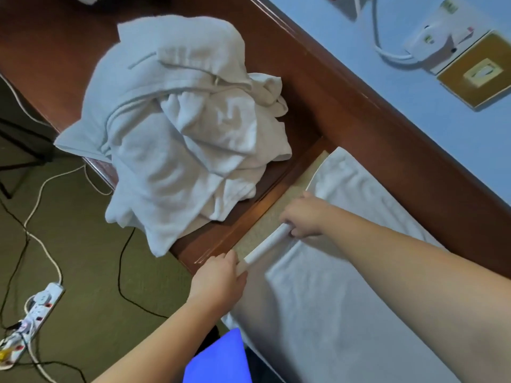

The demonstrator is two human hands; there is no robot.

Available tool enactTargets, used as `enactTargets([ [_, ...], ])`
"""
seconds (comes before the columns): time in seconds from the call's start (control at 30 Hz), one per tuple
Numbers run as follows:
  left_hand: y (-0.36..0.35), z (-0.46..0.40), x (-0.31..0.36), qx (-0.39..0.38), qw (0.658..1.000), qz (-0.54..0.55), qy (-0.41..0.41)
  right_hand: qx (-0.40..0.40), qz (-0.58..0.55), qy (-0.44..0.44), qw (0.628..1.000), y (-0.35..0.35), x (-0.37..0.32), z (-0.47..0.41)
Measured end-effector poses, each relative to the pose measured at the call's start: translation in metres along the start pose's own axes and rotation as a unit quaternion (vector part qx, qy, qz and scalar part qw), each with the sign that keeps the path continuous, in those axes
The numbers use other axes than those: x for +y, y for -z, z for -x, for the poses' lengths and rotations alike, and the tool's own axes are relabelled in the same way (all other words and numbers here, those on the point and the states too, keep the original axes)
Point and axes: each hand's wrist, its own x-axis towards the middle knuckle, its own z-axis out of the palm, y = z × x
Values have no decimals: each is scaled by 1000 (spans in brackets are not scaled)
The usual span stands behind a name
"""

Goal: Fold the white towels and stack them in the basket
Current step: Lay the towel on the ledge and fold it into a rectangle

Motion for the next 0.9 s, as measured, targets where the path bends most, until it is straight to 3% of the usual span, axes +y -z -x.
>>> enactTargets([
  [0.17,-12,19,22,102,990,-13,-98,99,15,-95,990,-37,74,31],
  [0.33,-39,49,63,161,966,-72,-190,224,39,-176,958,-92,110,89],
  [0.43,-60,67,95,162,961,-76,-212,298,-105,-276,908,-129,106,129],
  [0.5,-78,77,114,161,961,-70,-214,355,-297,-332,822,-148,91,152],
  [0.6,-103,90,136,147,964,-84,-205,347,-539,-372,672,-179,72,162],
  [0.77,-131,100,154,124,961,-140,-203,348,-811,-334,330,-209,46,151],
  [0.8,-136,101,155,127,960,-148,-200,353,-825,-326,297,-212,43,150],
  [0.9,-140,108,158,108,965,-155,-179,362,-823,-339,279,-220,43,149],
])
